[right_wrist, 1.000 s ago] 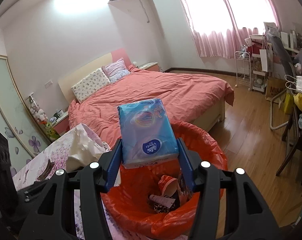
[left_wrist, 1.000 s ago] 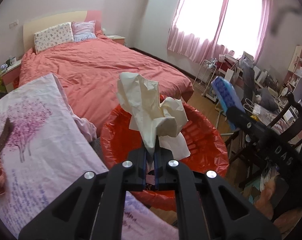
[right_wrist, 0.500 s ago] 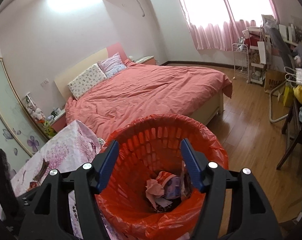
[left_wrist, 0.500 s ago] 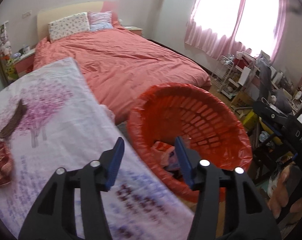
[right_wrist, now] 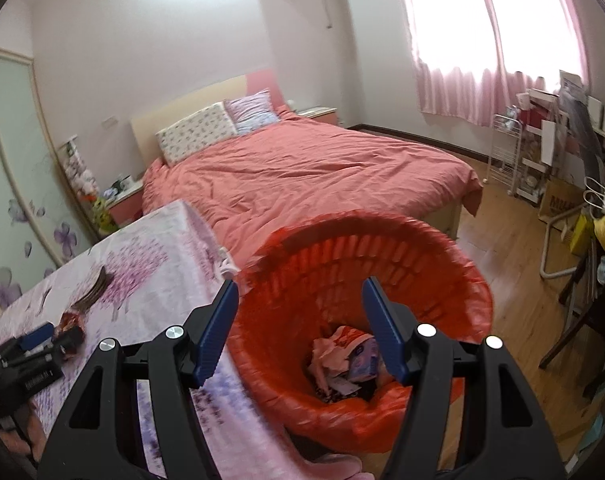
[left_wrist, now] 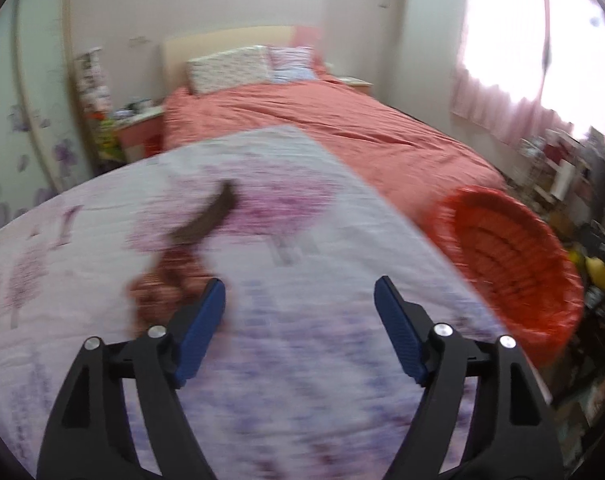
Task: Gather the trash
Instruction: 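Bring both tools back and grasp the brown plaid scrunchie with the left tool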
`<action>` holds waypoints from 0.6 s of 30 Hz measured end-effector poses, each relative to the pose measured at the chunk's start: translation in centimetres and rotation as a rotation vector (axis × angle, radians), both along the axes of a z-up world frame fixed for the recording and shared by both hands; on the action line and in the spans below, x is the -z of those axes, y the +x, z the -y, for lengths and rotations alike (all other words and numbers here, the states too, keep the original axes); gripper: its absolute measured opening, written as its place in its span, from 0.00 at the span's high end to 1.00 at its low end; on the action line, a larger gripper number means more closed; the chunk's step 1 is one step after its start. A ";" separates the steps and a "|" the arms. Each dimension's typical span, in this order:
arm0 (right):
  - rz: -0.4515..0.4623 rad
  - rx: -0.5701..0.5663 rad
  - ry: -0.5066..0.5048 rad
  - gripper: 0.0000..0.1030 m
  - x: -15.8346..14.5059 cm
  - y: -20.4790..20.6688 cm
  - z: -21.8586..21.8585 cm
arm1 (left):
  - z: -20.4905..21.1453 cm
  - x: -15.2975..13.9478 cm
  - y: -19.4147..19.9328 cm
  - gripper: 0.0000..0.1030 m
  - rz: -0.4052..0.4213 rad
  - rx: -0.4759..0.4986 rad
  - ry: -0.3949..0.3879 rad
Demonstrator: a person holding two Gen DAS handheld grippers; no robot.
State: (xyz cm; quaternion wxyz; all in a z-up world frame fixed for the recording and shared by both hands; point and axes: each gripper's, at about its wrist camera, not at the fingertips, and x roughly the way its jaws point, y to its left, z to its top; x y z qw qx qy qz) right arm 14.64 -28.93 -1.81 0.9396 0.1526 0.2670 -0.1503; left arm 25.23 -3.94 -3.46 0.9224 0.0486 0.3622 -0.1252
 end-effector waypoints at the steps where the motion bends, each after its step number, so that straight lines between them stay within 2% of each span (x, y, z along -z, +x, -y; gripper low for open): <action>1: -0.003 -0.008 -0.002 0.38 0.0 0.0 -0.2 | -1.5 0.1 0.3 0.25 0.002 -0.037 0.007; 5: -0.025 -0.054 -0.016 0.38 0.4 0.5 -2.0 | -6.1 0.7 2.4 0.23 -0.033 -0.151 -0.011; 8: -0.041 -0.082 -0.020 0.38 0.5 0.8 -3.2 | -7.6 1.6 3.9 0.23 -0.081 -0.178 -0.042; 13: -0.058 -0.117 -0.042 0.38 0.5 0.9 -4.4 | -7.9 3.4 5.5 0.23 -0.144 -0.192 -0.067; 15: -0.064 -0.125 -0.045 0.38 0.5 0.9 -4.6 | -7.9 4.0 5.8 0.26 -0.157 -0.192 -0.079; 18: -0.070 -0.132 -0.040 0.38 0.6 1.1 -5.1 | -7.6 4.6 5.9 0.37 -0.170 -0.184 -0.107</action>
